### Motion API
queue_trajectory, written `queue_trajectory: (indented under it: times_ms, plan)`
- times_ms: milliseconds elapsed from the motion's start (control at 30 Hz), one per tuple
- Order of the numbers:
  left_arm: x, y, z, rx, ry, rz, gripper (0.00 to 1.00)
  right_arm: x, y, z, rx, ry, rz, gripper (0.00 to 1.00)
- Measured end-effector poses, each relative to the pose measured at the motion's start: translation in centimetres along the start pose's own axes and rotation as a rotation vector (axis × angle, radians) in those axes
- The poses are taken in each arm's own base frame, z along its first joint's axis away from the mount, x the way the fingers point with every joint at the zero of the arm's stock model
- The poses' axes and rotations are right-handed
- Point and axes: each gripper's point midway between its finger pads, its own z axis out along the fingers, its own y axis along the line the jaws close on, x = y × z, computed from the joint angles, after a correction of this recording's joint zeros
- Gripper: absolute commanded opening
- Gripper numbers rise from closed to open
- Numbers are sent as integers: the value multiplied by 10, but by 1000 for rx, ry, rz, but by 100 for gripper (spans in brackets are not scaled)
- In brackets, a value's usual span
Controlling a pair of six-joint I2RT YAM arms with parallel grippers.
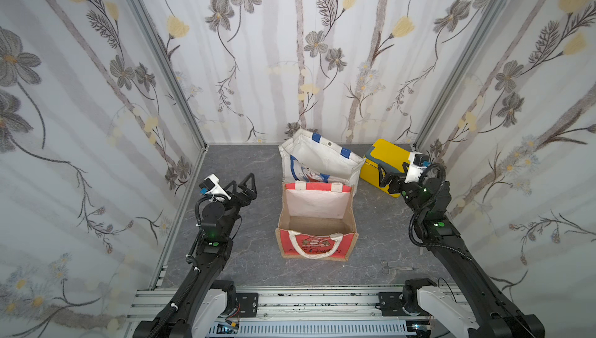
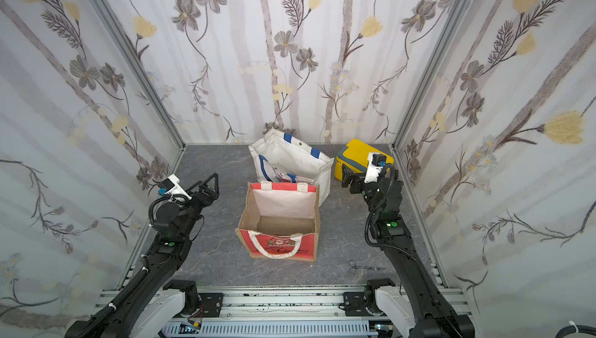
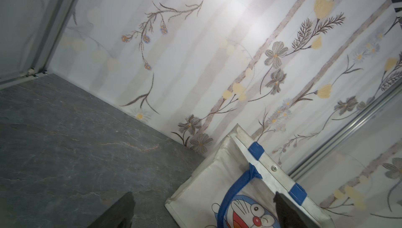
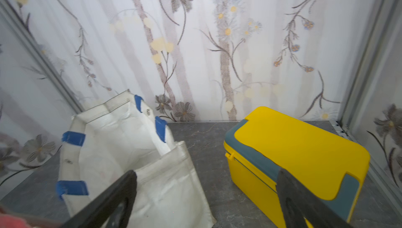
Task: Put away the canvas bag
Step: Press the canvas bag at the center of the board.
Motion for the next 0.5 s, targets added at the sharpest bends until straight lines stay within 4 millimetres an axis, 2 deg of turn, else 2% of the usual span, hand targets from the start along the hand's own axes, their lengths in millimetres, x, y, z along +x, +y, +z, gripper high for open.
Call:
queue_trajectory:
  times_ms: [133,200,400,500]
  plan:
    - [17,-34,1,122,100,2,100,-14,51,-1,-139,44,-49,98]
    - [27,-45,0,168,145,2,100,-13,73,-2,-194,76,-74,96]
    - [54,-64,-8,234,270,12,94,12,135,-12,-348,223,-147,99]
    - [68,-72,-11,258,329,17,94,27,168,-22,-439,293,-195,100]
